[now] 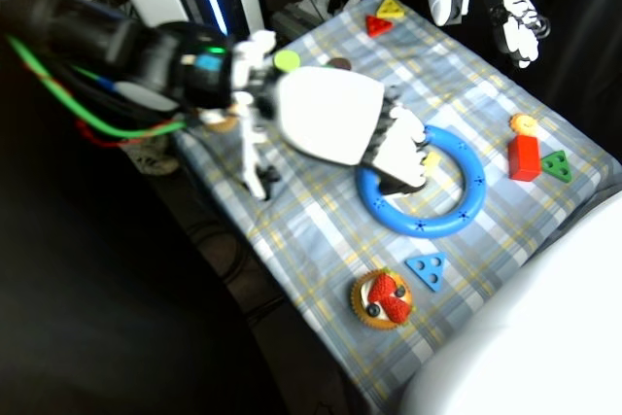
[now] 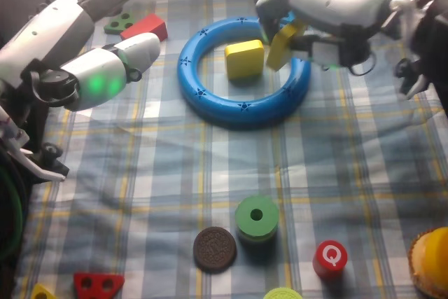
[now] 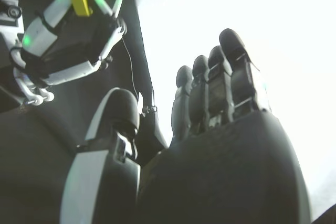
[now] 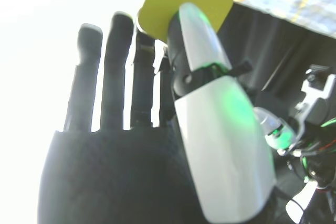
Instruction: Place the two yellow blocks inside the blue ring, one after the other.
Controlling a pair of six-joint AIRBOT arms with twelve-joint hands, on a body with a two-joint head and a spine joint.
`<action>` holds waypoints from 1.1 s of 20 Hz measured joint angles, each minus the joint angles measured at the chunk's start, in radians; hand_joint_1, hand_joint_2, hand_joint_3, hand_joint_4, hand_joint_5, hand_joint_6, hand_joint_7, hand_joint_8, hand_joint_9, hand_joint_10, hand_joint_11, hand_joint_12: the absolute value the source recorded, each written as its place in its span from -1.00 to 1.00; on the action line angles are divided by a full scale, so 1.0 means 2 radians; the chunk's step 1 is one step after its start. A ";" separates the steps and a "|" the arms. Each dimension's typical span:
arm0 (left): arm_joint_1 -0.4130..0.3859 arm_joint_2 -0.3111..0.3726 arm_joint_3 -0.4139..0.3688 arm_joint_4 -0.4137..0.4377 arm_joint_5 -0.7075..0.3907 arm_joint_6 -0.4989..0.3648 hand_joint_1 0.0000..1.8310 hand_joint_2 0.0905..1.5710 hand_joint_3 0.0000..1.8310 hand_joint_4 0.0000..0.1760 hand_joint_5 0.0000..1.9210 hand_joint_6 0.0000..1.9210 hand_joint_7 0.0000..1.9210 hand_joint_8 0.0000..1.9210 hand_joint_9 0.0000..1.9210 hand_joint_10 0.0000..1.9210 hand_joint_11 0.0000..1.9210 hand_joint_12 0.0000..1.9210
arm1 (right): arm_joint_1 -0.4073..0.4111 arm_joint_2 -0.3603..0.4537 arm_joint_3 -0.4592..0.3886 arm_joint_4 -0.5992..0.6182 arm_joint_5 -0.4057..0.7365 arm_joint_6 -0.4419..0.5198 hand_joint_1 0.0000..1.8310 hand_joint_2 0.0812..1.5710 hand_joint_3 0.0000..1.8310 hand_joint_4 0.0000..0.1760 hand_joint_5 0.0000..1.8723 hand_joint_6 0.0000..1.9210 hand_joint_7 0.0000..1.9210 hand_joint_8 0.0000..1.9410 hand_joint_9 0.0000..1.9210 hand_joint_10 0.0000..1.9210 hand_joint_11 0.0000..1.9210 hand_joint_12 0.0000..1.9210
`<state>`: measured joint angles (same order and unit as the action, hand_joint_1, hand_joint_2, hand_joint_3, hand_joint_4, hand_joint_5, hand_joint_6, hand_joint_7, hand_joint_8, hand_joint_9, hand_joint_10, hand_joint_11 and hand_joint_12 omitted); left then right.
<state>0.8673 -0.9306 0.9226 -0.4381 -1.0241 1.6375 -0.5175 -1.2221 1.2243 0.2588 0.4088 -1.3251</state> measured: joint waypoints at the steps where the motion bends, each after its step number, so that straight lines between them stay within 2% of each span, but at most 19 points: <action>1: 0.000 -0.001 0.001 0.001 0.001 -0.002 -0.62 0.81 -1.00 -0.59 -0.78 -1.00 -0.81 -1.00 -0.85 -1.00 -1.00 -0.70 | 0.001 -0.007 0.007 0.000 -0.009 0.000 0.30 0.54 -1.00 -1.00 -0.21 0.24 -0.14 0.49 -0.36 0.60 -0.52 0.94; 2: 0.000 -0.001 0.001 0.002 0.002 -0.003 -0.62 0.81 -1.00 -0.64 -0.77 -1.00 -0.80 -1.00 -0.85 -1.00 -1.00 -0.79 | 0.004 -0.013 0.013 0.000 -0.017 0.000 0.32 0.55 -1.00 -1.00 -0.24 0.24 -0.13 0.51 -0.37 0.63 -0.53 0.98; 3: 0.000 -0.001 0.002 0.001 0.001 -0.005 -0.60 0.82 -1.00 -0.74 -0.77 -1.00 -0.82 -1.00 -0.86 -1.00 -1.00 -0.86 | 0.005 -0.016 0.014 0.000 -0.020 0.000 0.30 0.59 -0.99 -1.00 -0.36 0.39 -0.16 0.54 -0.48 0.55 -0.79 0.99; 5: 0.000 -0.001 0.003 -0.001 0.001 -0.006 -0.59 0.83 -1.00 -0.77 -0.77 -1.00 -0.82 -1.00 -0.87 -1.00 -1.00 -0.88 | 0.005 -0.018 0.014 -0.001 -0.023 0.000 0.29 0.61 -1.00 -1.00 -0.40 0.44 -0.17 0.55 -0.50 0.53 -0.87 1.00; 6: 0.000 -0.001 0.003 -0.001 0.001 -0.006 -0.57 0.83 -1.00 -0.82 -0.77 -1.00 -0.82 -1.00 -0.86 -1.00 -1.00 -0.88 | 0.005 -0.018 0.014 -0.001 -0.026 0.000 0.11 0.55 -1.00 -1.00 -0.55 -0.18 -0.42 0.13 -0.62 0.30 -0.98 0.80; 7: 0.000 -0.001 0.003 0.000 0.001 -0.006 -0.51 0.83 -1.00 -0.94 -0.76 -1.00 -0.81 -1.00 -0.84 -0.99 -1.00 -0.83 | 0.005 -0.018 0.014 -0.001 -0.026 0.000 -0.03 0.51 -1.00 -1.00 -0.71 -0.61 -0.59 -0.32 -0.76 0.15 -1.00 0.70; 8: 0.000 -0.001 0.003 0.000 0.001 -0.006 -0.53 0.83 -1.00 -0.84 -0.77 -1.00 -0.82 -1.00 -0.84 -0.99 -1.00 -0.82 | 0.005 -0.018 0.014 -0.001 -0.026 0.000 -0.09 0.52 -1.00 -0.88 -0.74 -0.82 -0.63 -0.57 -0.83 0.13 -1.00 0.65; 9: 0.000 -0.001 0.003 0.000 0.001 -0.006 -0.56 0.83 -1.00 -0.69 -0.77 -1.00 -0.81 -1.00 -0.84 -0.99 -1.00 -0.75 | 0.005 -0.018 0.014 0.000 -0.026 0.000 -0.09 0.53 -1.00 -0.77 -0.73 -0.91 -0.63 -0.65 -0.86 0.16 -1.00 0.65; 10: 0.000 -0.001 0.003 0.000 0.001 -0.006 -0.49 0.83 -1.00 -0.90 -0.76 -1.00 -0.80 -1.00 -0.83 -0.99 -1.00 -0.58 | 0.005 -0.014 0.010 -0.001 -0.026 0.000 -0.08 0.52 -1.00 -0.65 -0.73 -0.96 -0.64 -0.73 -0.87 0.12 -1.00 0.64; 11: 0.000 -0.001 0.003 0.000 0.001 -0.007 -0.48 0.83 -1.00 -0.92 -0.76 -1.00 -0.81 -1.00 -0.83 -0.99 -1.00 -0.51 | 0.006 -0.009 0.003 -0.002 -0.027 0.000 -0.11 0.54 -1.00 -0.53 -0.75 -0.98 -0.64 -0.81 -0.84 0.03 -1.00 0.56; 14: 0.003 -0.001 0.003 0.000 -0.001 -0.008 -0.44 0.83 -1.00 -0.90 -0.76 -1.00 -0.82 -1.00 -0.84 -1.00 -1.00 -0.56 | 0.008 0.009 -0.016 -0.003 -0.023 0.000 -0.13 0.54 -1.00 -0.58 -0.76 -1.00 -0.62 -0.92 -0.81 -0.08 -1.00 0.44; 15: 0.003 -0.001 0.003 0.000 -0.001 -0.009 -0.44 0.83 -1.00 -0.93 -0.76 -1.00 -0.82 -1.00 -0.86 -1.00 -1.00 -0.56 | 0.008 0.020 -0.029 -0.004 -0.019 0.000 -0.14 0.52 -1.00 -0.77 -0.73 -0.99 -0.59 -0.92 -0.81 0.09 -1.00 0.62; 16: 0.005 -0.001 0.003 0.000 -0.002 -0.010 -0.44 0.83 -1.00 -0.93 -0.76 -1.00 -0.82 -1.00 -0.86 -1.00 -1.00 -0.56 | 0.008 0.029 -0.039 -0.007 -0.014 0.000 -0.14 0.52 -1.00 -0.81 -0.72 -0.99 -0.58 -0.93 -0.82 0.15 -1.00 0.68; 17: 0.005 -0.001 0.002 -0.001 -0.003 -0.011 -0.43 0.82 -1.00 -0.83 -0.75 -1.00 -0.82 -1.00 -0.86 -1.00 -1.00 -0.52 | 0.008 0.041 -0.052 -0.008 -0.004 0.000 -0.15 0.50 -1.00 -0.85 -0.72 -0.99 -0.60 -0.94 -0.84 0.27 -1.00 0.84; 18: 0.006 0.000 0.000 0.000 -0.006 -0.014 -0.42 0.81 -1.00 -0.89 -0.75 -1.00 -0.81 -1.00 -0.85 -1.00 -1.00 -0.48 | 0.008 0.058 -0.068 -0.010 0.009 0.000 -0.19 0.52 -1.00 -0.75 -0.74 -1.00 -0.66 -0.97 -0.87 0.32 -1.00 0.85; 19: 0.010 0.000 -0.001 0.002 -0.011 -0.018 -0.40 0.80 -1.00 -1.00 -0.74 -1.00 -0.80 -1.00 -0.85 -1.00 -1.00 -0.47 | 0.008 0.072 -0.080 -0.013 0.020 0.000 -0.27 0.54 -1.00 -0.47 -0.78 -1.00 -0.69 -0.99 -0.93 0.34 -1.00 0.87; 20: 0.011 0.002 -0.002 0.001 -0.012 -0.019 -0.41 0.80 -1.00 -0.93 -0.75 -1.00 -0.81 -1.00 -0.87 -0.99 -1.00 -0.54 | 0.004 0.086 -0.090 -0.015 0.034 0.000 -0.32 0.55 -1.00 -0.56 -0.79 -1.00 -0.71 -1.00 -0.96 0.31 -1.00 0.85; 21: 0.013 0.003 -0.002 0.002 -0.013 -0.023 -0.41 0.80 -1.00 -0.86 -0.75 -1.00 -0.81 -1.00 -0.87 -0.99 -1.00 -0.56 | -0.001 0.103 -0.102 -0.017 0.051 0.000 -0.35 0.56 -1.00 -0.63 -0.81 -1.00 -0.72 -1.00 -0.98 0.18 -1.00 0.77; 22: 0.014 0.006 -0.002 0.002 -0.020 -0.030 -0.42 0.80 -1.00 -0.87 -0.75 -1.00 -0.81 -1.00 -0.88 -1.00 -1.00 -0.60 | -0.014 0.122 -0.117 -0.018 0.071 0.000 -0.35 0.56 -1.00 -0.75 -0.81 -1.00 -0.71 -1.00 -0.96 0.14 -1.00 0.77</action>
<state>0.8959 -0.9195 0.9192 -0.4339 -1.0634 1.5784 -0.5446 -0.9775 0.9909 0.2237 0.5510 -1.3258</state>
